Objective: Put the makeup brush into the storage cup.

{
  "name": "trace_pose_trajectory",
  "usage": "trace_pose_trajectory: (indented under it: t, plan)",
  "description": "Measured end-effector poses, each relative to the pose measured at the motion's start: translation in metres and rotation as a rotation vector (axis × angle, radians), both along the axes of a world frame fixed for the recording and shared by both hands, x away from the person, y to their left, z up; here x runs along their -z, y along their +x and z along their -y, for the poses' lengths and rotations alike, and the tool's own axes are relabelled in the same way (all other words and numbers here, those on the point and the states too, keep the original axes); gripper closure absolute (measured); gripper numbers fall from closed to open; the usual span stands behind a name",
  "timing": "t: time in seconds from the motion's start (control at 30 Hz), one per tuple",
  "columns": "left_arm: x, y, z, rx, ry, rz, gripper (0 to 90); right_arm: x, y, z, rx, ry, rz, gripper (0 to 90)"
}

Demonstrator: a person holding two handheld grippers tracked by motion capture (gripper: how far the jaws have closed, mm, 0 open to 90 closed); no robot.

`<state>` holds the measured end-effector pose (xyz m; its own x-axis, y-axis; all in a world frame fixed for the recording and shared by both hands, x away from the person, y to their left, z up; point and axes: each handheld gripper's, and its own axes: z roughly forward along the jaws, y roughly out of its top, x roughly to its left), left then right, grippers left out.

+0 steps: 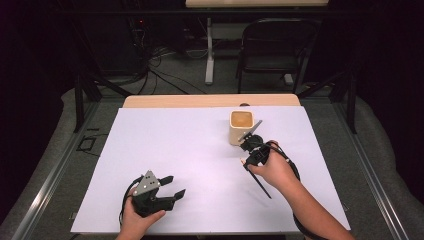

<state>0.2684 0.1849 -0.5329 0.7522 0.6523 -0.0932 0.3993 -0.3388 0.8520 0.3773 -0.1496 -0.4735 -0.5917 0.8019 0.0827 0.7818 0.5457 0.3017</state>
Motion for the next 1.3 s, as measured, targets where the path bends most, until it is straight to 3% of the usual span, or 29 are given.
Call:
trace_pose_trajectory:
  t: [0.03, 0.1, 0.43, 1.3]
  plan:
    - [0.000, 0.000, 0.000, 0.001, -0.002, 0.000, 34.1, 0.000, -0.002, 0.000, 0.000, 0.035, 0.033, 83.8]
    - [0.000, 0.000, 0.000, 0.000, -0.002, -0.001, 34.1, -0.004, -0.003, 0.001, -0.007, 0.023, 0.019, 83.8]
    - [0.000, 0.000, 0.000, 0.000, 0.000, 0.001, 34.1, -0.021, -0.017, 0.003, -0.029, 0.087, 0.103, 83.8]
    - [0.001, 0.000, 0.001, 0.004, 0.002, 0.000, 34.9, -0.029, -0.046, 0.019, -0.032, 0.276, 0.289, 83.8]
